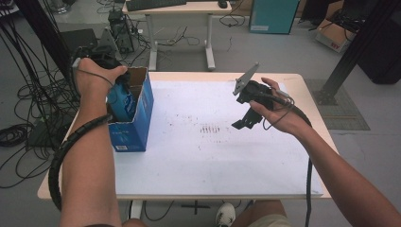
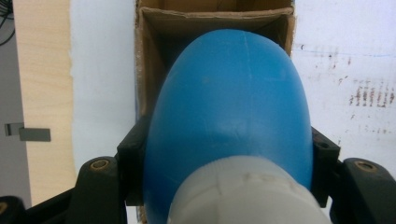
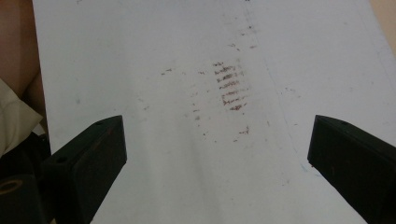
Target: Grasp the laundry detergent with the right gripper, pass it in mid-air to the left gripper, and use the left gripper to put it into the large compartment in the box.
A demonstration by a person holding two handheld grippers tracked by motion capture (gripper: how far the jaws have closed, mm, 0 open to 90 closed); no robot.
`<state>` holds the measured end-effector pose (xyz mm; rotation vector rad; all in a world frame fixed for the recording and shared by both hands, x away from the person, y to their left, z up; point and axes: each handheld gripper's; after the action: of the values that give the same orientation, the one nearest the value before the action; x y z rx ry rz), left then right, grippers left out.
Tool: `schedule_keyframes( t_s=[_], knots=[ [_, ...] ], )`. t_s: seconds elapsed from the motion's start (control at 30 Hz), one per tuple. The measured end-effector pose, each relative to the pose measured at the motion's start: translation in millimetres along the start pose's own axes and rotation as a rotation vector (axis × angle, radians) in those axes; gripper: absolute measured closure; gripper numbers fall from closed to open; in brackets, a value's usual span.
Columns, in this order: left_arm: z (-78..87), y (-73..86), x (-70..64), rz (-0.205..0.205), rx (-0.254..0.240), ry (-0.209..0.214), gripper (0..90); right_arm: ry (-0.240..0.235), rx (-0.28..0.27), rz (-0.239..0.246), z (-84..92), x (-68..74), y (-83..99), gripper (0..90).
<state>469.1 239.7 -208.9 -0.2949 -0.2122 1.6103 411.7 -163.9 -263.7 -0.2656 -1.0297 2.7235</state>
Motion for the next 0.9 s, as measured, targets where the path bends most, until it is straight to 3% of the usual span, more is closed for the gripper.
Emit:
schedule_keyframes(
  t_s=[0.9],
  knots=[
    [-47.2,14.4,-1.9,-0.042,0.004,-0.012,36.8,0.000,0.007,-0.008,0.0,-4.9,9.4,4.5]
  ],
)
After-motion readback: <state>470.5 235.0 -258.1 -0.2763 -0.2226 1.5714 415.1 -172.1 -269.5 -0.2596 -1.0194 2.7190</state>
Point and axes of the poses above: each handheld gripper's, and its own axes: z roughly backward along the jaws, y roughly out of its underside, x roughly to its left, and after that the axes turned 12 degrees about -x, right-handed
